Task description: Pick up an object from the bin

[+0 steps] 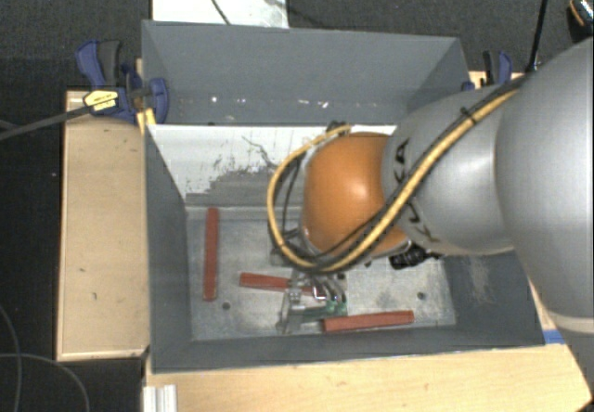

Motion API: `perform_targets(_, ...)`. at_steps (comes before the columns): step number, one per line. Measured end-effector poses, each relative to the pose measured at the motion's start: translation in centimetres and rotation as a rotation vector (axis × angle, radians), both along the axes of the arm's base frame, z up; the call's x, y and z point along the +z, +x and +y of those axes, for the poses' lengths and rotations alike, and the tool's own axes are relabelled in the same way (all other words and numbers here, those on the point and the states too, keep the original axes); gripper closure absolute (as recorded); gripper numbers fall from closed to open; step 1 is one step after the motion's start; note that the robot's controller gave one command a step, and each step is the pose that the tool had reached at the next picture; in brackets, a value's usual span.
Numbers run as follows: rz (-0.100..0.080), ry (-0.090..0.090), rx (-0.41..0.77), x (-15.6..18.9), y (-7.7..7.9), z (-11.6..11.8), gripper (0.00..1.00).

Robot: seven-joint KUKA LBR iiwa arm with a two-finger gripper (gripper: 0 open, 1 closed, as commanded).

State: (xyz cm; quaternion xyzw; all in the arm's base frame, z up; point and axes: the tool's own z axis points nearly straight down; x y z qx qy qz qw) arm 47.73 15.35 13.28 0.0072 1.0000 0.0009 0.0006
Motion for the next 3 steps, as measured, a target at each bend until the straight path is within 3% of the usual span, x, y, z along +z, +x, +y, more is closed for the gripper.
perform_targets(1,-0.002,-0.002,-0.021,-5.55,5.09,-1.73,0.0)
perform_targets(2,-0.002,0.0,-0.023,-5.26,4.97,-1.57,1.0)
perform_targets(3,-0.003,0.0,-0.025,-5.25,4.97,-1.57,0.0)
